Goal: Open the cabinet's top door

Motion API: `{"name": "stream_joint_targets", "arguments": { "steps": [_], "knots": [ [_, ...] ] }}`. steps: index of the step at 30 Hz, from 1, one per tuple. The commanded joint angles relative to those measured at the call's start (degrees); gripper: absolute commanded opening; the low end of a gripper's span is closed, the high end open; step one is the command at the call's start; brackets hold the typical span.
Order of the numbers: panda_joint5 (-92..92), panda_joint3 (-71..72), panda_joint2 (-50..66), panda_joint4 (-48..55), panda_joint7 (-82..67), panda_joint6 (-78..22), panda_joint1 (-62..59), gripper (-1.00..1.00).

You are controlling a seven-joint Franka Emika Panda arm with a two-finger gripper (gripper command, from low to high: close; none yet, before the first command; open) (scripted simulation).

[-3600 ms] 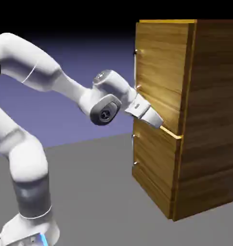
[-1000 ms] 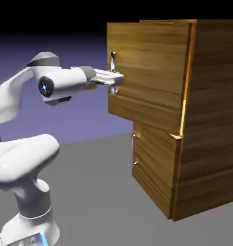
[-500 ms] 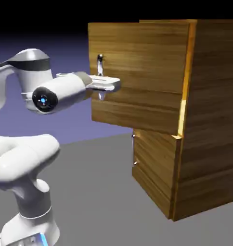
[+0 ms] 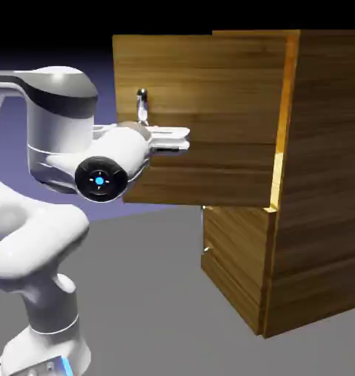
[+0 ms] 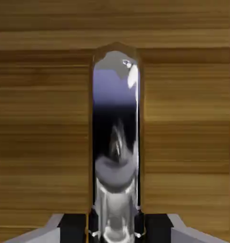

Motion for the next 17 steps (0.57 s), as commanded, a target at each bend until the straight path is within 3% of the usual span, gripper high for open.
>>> {"name": "stream_joint_targets", "arguments": {
  "steps": [1, 16, 17],
  "knots": [
    [-1.4, -1.3, 2.1, 1.5, -1.0, -1.5, 1.0, -1.00],
    [-15.2, -19.0, 31.8, 27.5, -16.1, -25.0, 17.8, -1.00],
    [-15.2, -19.0, 31.8, 27.5, -16.1, -25.0, 17.8, 1.00]
  ]
}}
